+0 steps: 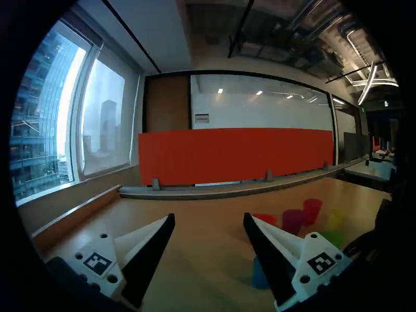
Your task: Pour water
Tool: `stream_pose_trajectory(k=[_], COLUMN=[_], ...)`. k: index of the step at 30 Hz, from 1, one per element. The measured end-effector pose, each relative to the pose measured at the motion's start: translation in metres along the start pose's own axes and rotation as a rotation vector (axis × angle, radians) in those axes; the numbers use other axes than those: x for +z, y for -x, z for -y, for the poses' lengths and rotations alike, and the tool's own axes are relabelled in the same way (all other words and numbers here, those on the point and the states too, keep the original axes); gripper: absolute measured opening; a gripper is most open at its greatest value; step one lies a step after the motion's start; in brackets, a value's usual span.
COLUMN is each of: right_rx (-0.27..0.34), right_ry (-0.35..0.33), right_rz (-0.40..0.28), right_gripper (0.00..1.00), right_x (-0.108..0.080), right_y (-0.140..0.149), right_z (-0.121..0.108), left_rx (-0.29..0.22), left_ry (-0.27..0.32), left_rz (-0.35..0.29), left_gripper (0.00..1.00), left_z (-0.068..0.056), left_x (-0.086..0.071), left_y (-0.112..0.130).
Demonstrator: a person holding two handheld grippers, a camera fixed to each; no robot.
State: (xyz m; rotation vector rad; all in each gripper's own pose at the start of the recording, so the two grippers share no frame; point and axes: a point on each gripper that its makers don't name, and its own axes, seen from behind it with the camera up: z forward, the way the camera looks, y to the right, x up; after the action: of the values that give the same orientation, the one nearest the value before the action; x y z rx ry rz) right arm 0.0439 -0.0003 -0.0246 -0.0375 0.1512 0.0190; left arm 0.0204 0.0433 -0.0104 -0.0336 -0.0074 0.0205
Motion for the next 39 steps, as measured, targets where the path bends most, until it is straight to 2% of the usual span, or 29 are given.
stream_pose_trajectory(k=[6,11,17,26,33,39], right_rx=[0.000,0.006,0.007,-0.002,-0.002,-0.002], right_ry=[0.014,0.010,0.016,0.038,0.035,0.048], right_rz=[-0.010,-0.006,0.013,0.019,0.004,-0.004], right_gripper=[1.00,1.00,1.00,1.00,1.00,1.00], right_x=[-0.003,-0.004,-0.005,-0.009,-0.010,-0.009], right_y=[-0.002,-0.001,0.005,0.004,0.000,-0.008], right_z=[0.002,0.006,0.003,-0.001,0.003,-0.003], left_rx=[0.000,0.024,0.030,0.015,0.003,-0.012], left_ry=[-0.029,-0.051,-0.064,-0.067,-0.053,-0.061], left_rz=[-0.036,-0.054,-0.085,-0.091,-0.097,-0.087], left_gripper=[0.98,0.98,0.98,0.98,0.98,0.98], left_z=[-0.001,-0.002,-0.001,0.013,0.016,0.022], left_x=[0.000,0.000,-0.005,-0.007,-0.004,0.000], left_y=[-0.004,-0.001,0.002,0.021,0.032,0.043])
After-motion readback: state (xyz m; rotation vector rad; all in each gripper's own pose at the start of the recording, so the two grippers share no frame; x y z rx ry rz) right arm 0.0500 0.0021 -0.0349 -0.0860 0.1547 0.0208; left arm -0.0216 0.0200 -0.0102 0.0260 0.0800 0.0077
